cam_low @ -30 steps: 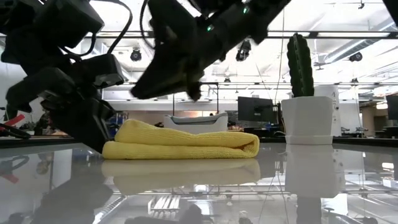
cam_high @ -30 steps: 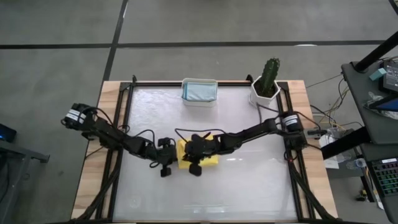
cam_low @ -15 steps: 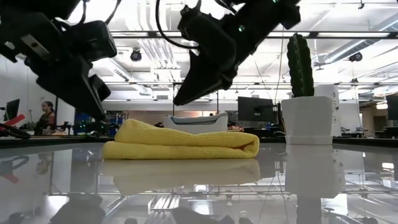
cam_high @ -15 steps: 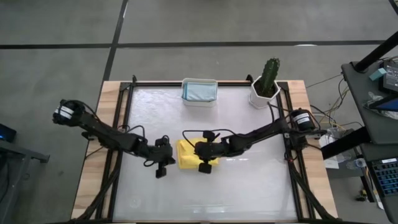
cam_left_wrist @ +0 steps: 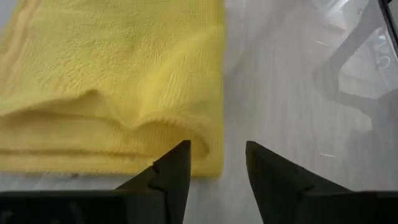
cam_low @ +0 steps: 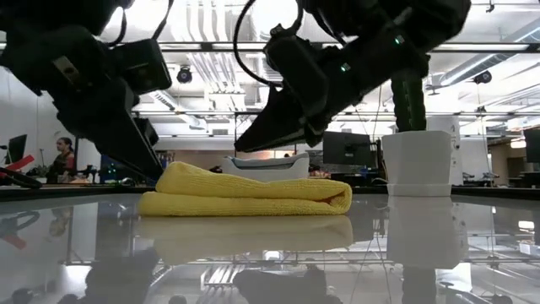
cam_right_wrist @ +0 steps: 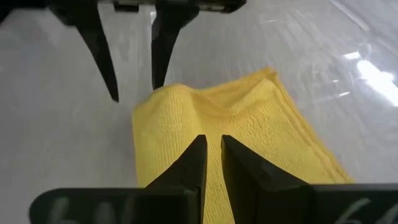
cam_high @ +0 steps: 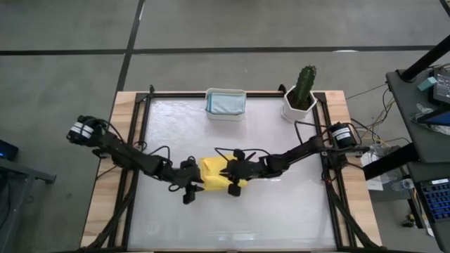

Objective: Fold microfiber towels
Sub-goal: Fold the yellow cloth

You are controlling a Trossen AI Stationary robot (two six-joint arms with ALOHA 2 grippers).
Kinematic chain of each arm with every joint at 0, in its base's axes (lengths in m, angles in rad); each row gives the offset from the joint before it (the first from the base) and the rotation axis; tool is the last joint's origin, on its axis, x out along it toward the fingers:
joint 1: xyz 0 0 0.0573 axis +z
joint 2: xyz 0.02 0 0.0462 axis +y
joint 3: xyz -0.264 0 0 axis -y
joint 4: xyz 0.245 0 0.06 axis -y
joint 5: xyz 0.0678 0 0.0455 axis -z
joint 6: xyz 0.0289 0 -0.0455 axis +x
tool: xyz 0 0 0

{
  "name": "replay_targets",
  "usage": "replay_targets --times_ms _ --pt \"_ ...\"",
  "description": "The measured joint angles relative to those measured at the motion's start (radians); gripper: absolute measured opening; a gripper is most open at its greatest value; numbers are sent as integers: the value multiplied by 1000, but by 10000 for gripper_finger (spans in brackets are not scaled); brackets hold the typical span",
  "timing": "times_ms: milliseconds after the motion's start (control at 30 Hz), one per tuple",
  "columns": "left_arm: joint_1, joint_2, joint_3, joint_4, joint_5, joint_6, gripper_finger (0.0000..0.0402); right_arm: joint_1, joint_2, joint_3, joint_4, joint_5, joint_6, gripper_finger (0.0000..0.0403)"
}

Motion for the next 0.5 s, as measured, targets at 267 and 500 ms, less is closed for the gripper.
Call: replay_targets --times_ms 267,500 --pt "0 56 7 82 0 1 134 -2 0 -23 31 0 25 38" --pt "0 59 6 87 2 11 37 -3 0 -21 39 1 24 38"
